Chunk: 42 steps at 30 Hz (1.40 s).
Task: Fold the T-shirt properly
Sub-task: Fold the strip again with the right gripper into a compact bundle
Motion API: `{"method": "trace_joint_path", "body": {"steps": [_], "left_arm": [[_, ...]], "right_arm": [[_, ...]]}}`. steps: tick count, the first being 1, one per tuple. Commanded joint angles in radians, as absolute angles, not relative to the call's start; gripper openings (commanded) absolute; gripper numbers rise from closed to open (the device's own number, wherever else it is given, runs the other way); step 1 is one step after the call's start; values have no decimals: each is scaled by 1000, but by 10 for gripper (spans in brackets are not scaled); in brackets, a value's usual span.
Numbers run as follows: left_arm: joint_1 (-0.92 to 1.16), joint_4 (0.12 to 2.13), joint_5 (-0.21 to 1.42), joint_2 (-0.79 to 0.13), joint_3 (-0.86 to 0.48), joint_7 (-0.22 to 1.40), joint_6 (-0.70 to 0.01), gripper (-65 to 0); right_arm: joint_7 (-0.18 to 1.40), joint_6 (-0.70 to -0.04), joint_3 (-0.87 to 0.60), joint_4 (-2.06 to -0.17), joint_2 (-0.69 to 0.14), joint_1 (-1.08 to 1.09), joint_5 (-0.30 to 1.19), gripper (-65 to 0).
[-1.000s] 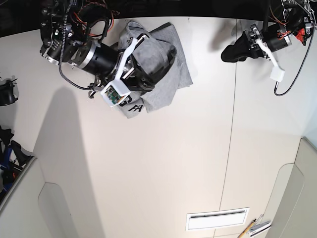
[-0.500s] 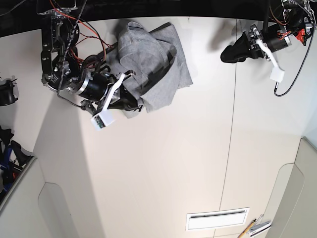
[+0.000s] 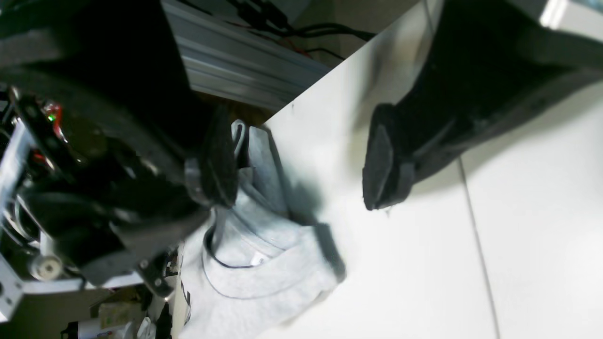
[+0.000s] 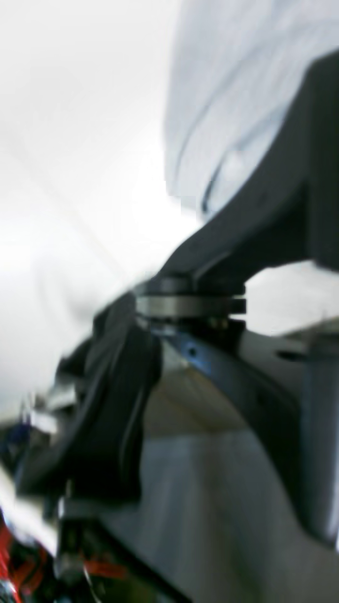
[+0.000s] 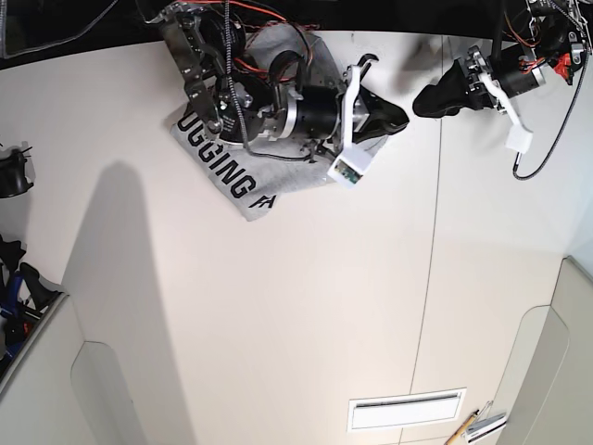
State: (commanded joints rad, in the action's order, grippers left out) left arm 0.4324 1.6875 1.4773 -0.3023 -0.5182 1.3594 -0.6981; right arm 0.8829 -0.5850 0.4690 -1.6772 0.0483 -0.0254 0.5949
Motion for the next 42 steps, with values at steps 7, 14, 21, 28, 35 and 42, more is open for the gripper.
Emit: {"method": "trace_joint_path", "body": {"steps": [7, 14, 21, 28, 35, 42], "left_arm": [[432, 1700, 1484, -342, -519, 1394, -698, -298], [439, 2012, 1484, -349, -518, 1396, -698, -620], [452, 2173, 1484, -346, -385, 1396, -698, -627], [451, 2173, 1161, -278, -25, 1237, -698, -628], [451, 2134, 916, -264, 231, 1058, -698, -628], [448, 1956, 825, -216, 254, 1051, -698, -628]], "right_arm": [[898, -579, 373, -1826, 52, -25, 482, -650], [898, -579, -44, -1866, -100, 27, 539, -650], [898, -580, -295, -1862, -299, 44, 653, -650], [894, -580, -278, -1728, -323, 126, 692, -650], [893, -592, -19, -1549, -254, 228, 694, -650], [830, -592, 214, -1384, -168, 309, 596, -650]]}}
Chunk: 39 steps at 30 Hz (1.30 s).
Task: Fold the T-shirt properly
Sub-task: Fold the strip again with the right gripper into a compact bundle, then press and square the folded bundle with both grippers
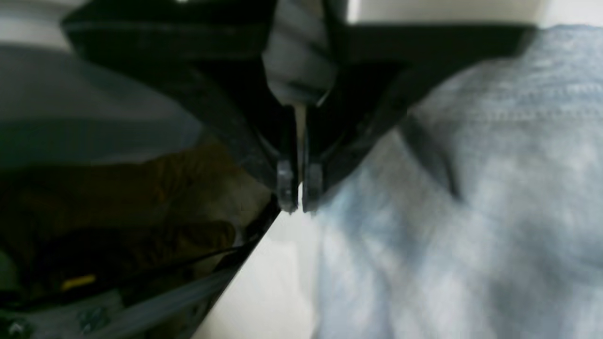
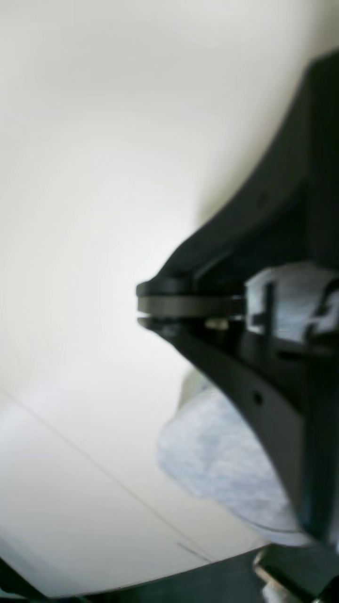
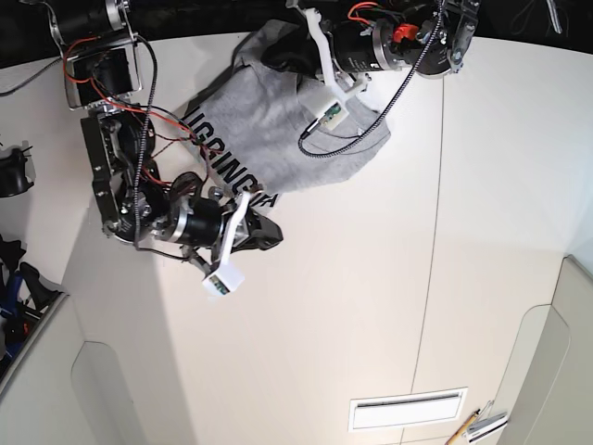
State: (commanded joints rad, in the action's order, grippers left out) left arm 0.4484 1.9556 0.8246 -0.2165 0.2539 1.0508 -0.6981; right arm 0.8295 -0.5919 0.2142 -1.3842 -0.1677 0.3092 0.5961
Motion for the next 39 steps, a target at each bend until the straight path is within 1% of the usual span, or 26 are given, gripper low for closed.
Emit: {"method": "trace_joint_path", "body": {"steps": [4, 9, 13, 18, 21, 24, 29, 34, 39], "left_arm": [[446, 1923, 786, -217, 223, 1051, -698, -628], [446, 1908, 743, -217, 49, 1051, -698, -628], [413, 1883, 762, -216, -41, 1052, -698, -627], [299, 1785, 756, -216, -46, 1051, -698, -627], [189, 1692, 714, -216, -46, 1051, -698, -627], [74, 1607, 714, -216, -46, 1051, -698, -627], [-63, 1495, 714, -215, -45, 1048, -698, -627], [-123, 1415, 714, -215, -45, 1042, -698, -627], [-133, 1422, 757, -216, -45, 1043, -698, -627]], "right_arm": [[818, -592, 305, -1310, -160, 311, 582, -650], [842, -599, 318, -1307, -180, 292, 587, -650], [883, -601, 318, -1310, -216, 268, 665, -650], [928, -603, 295, -1343, -239, 221, 704, -650], [944, -603, 251, -1405, -239, 158, 714, -650], [947, -603, 203, -1477, -238, 87, 744, -650], [947, -603, 195, -1556, -231, 2, 752, -650], [946, -603, 196, -1580, -229, -30, 760, -650], [949, -604, 196, -1580, -208, -29, 769, -650]]}}
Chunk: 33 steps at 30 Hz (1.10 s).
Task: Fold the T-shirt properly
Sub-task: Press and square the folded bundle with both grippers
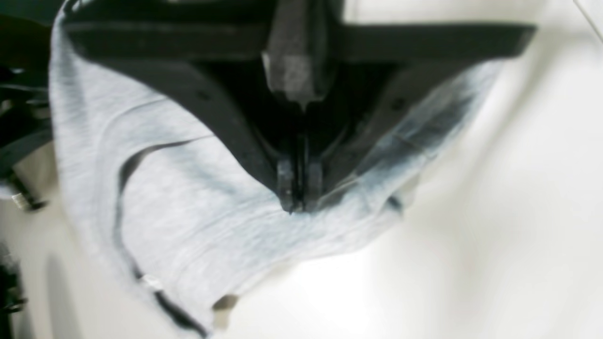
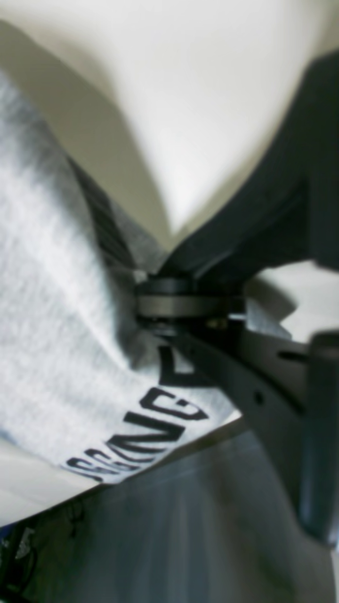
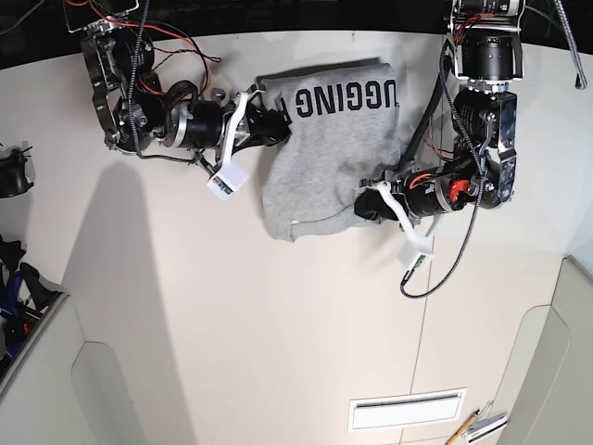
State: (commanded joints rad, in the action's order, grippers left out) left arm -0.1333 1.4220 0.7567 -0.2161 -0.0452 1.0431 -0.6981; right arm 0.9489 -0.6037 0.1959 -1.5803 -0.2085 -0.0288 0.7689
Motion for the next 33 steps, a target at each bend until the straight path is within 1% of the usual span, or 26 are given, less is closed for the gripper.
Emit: {"method": "trace_joint_path", "body": {"steps": [5, 8, 12, 14, 17, 21, 26, 28, 31, 33], "left_arm": [[-133, 1483, 766, -217, -45, 1077, -698, -627], [-125, 1564, 770, -226, -46, 1122, -698, -628], [-58, 1673, 836, -313, -64, 1127, -698, -628], [4, 1744, 860, -354, -86, 1127, -698, -628], [129, 1861, 880, -400, -142, 1127, -698, -628], [337, 1976, 890, -447, -270, 1127, -698, -628], [609, 2088, 1014, -477, -470, 1211, -698, -628], [727, 2117, 1038, -480, -530, 1216, -698, -628], [883, 2119, 1031, -479, -558, 1216, -698, -628], [978, 2119, 1031, -479, -558, 1216, -698, -628]], "right_arm": [[992, -606, 197, -1580, -151, -31, 793, -650], [992, -606, 196, -1580, -149, -31, 783, -650], [997, -606, 150, -1581, -155, -31, 763, -650], [1010, -606, 106, -1582, -177, -31, 772, -650], [1044, -606, 49, -1582, -251, -31, 820, -650], [1093, -608, 19, -1584, -365, -42, 878, -650], [1097, -611, 19, -1648, -517, -135, 899, -650], [1097, -611, 19, -1696, -579, -197, 901, -650], [1097, -611, 19, -1776, -647, -302, 906, -650], [1097, -611, 19, -1821, -671, -372, 907, -650]]}}
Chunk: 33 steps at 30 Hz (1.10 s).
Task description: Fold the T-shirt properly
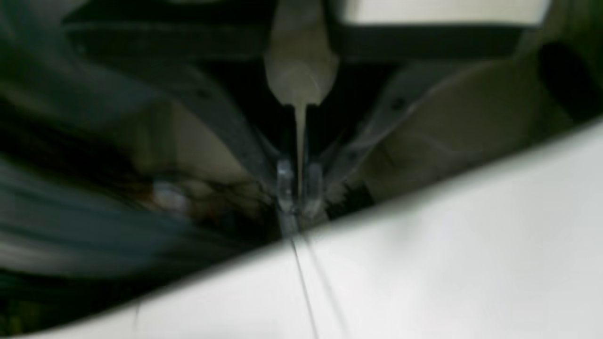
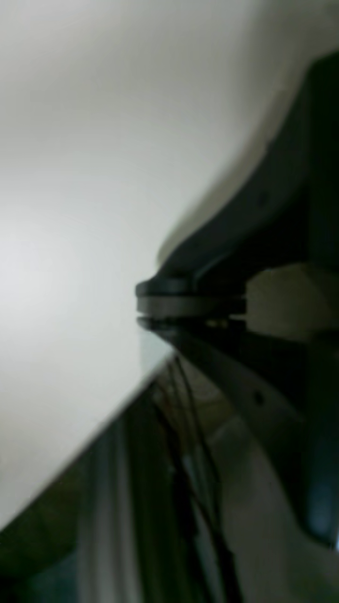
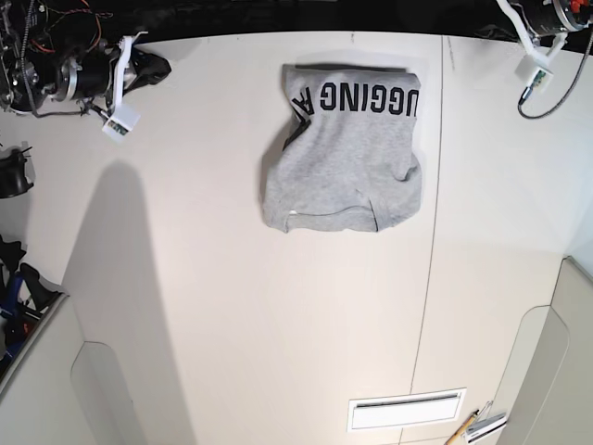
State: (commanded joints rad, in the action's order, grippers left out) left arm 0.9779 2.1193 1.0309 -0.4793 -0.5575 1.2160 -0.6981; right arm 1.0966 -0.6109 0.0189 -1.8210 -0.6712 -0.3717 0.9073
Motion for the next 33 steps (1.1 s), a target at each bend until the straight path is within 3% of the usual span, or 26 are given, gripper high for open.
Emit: {"method": "trace_joint_path", "body": {"steps": [8, 13, 17, 21, 26, 33], "left_arm": [[1244, 2063, 930, -480, -543, 1159, -698, -628], [1263, 1855, 786, -485, -354, 1053, -698, -628], [1197, 1649, 585, -485, -194, 815, -698, -628], [1051, 1441, 575, -485, -95, 809, -698, -628], [905, 1243, 575, -485, 23, 812, -698, -628], [826, 1116, 575, -482, 113, 815, -698, -628]], "right_arm": [[1096, -611, 20, -1840, -746, -629, 900, -650], [1093, -611, 21, -1818, -773, -733, 863, -650], [1034, -610, 28, -1690, -773, -740, 831, -650], [933, -609, 93, -1540, -773, -728, 754, -650], [919, -606, 261, -1379, -772, -634, 739, -650], [913, -604, 448, -1246, -761, -476, 721, -650]]}}
